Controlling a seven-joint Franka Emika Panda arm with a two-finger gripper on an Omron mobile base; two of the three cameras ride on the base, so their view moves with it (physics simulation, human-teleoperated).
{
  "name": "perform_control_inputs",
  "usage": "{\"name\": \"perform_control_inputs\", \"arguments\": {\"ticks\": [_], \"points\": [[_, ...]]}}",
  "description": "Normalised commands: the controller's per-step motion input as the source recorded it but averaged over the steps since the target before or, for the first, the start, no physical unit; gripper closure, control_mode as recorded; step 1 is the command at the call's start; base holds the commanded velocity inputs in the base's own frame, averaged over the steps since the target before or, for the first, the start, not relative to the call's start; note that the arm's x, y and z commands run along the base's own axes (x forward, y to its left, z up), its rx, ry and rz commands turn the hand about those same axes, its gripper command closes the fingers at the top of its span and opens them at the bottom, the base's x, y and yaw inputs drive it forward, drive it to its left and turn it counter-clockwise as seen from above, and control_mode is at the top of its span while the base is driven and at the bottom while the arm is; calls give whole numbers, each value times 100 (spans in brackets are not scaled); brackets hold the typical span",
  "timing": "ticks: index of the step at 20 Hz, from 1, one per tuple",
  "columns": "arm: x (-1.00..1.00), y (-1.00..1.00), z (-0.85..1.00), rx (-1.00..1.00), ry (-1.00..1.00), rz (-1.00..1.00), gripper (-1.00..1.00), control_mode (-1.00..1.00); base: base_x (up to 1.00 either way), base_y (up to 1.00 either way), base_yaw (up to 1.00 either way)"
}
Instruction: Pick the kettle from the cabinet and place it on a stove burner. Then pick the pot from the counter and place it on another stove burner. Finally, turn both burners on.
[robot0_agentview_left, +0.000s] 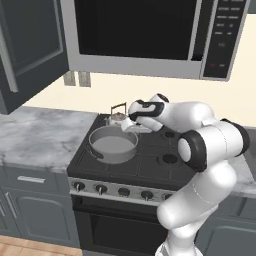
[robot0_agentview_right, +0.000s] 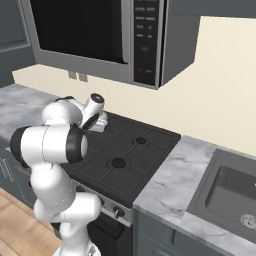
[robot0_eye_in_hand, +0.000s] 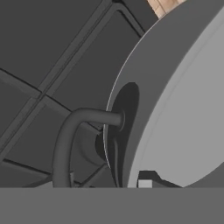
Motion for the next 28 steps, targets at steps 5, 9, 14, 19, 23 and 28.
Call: {"name": "perform_control_inputs", "arguments": {"ticks": [5, 9, 14, 19, 23, 28], "points": [[18, 0, -15, 0, 0, 0, 100, -100, 0, 0, 0], [18, -1, -14, 0, 0, 0, 100, -100, 0, 0, 0], [12, -1, -10, 0, 0, 0, 100, -100, 0, 0, 0], [1, -11, -1, 0, -2, 0, 100, -100, 0, 0, 0], [0, -5, -3, 0, -2, 0, 100, -100, 0, 0, 0], [0, -9, -6, 0, -2, 0, 100, -100, 0, 0, 0]]}}
